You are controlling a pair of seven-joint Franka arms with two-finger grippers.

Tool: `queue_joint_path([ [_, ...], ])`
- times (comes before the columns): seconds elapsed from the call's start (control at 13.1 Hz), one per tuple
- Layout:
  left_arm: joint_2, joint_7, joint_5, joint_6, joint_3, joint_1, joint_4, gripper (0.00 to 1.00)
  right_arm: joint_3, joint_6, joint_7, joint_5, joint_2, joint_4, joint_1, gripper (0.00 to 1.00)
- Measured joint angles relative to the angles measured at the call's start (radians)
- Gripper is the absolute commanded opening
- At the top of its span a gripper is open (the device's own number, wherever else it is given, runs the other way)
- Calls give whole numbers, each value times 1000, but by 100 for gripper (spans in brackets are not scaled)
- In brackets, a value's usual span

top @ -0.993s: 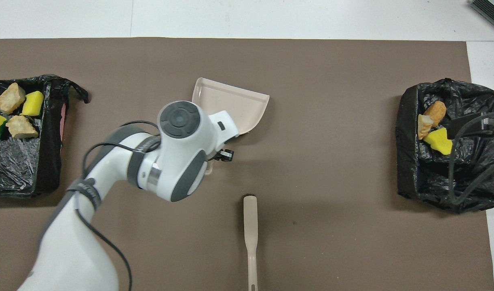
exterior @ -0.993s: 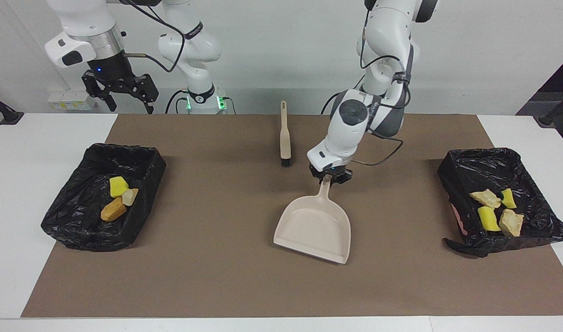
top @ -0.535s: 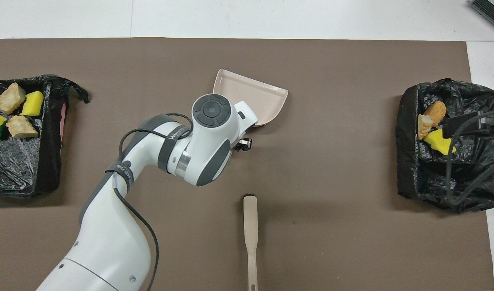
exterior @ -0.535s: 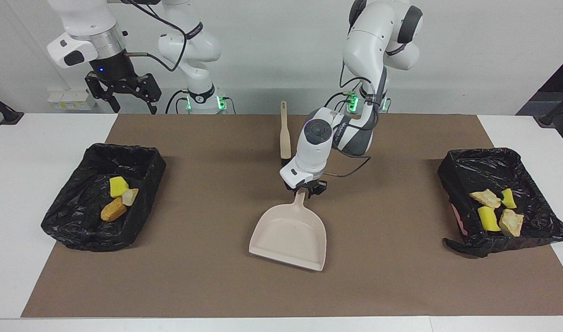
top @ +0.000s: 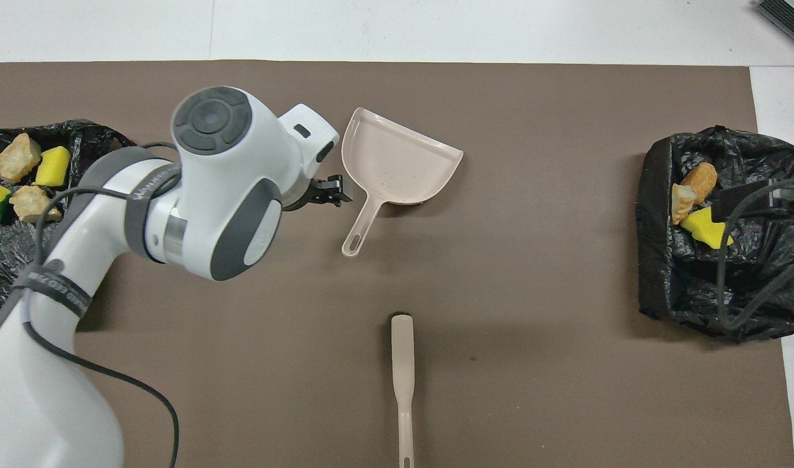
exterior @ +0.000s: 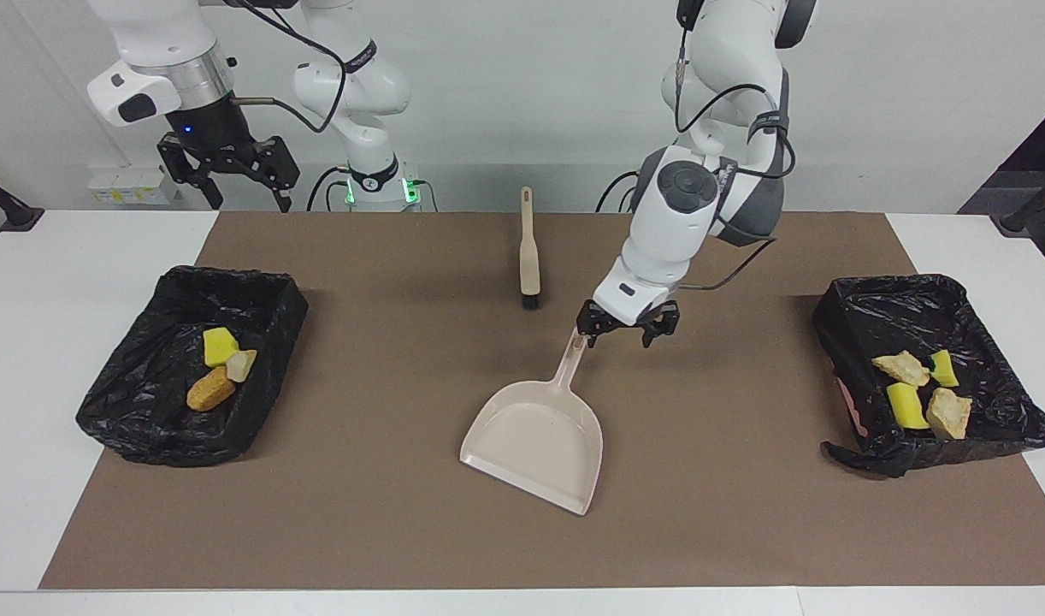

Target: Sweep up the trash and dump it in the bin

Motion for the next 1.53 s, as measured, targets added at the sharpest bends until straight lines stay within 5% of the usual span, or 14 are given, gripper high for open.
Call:
queue_joint_path([
  [0.61,-217,499,2,-311,11,334,1,100,-1,5,0,0,-1,1,0,100],
  [0.99,-298,521,72,-422,4,347,40,100,-5,6,0,0,-1,2,-1,100],
  [1.53,-295,521,78,-423,10,348,41,100,-7,6,0,0,-1,2,-1,100],
])
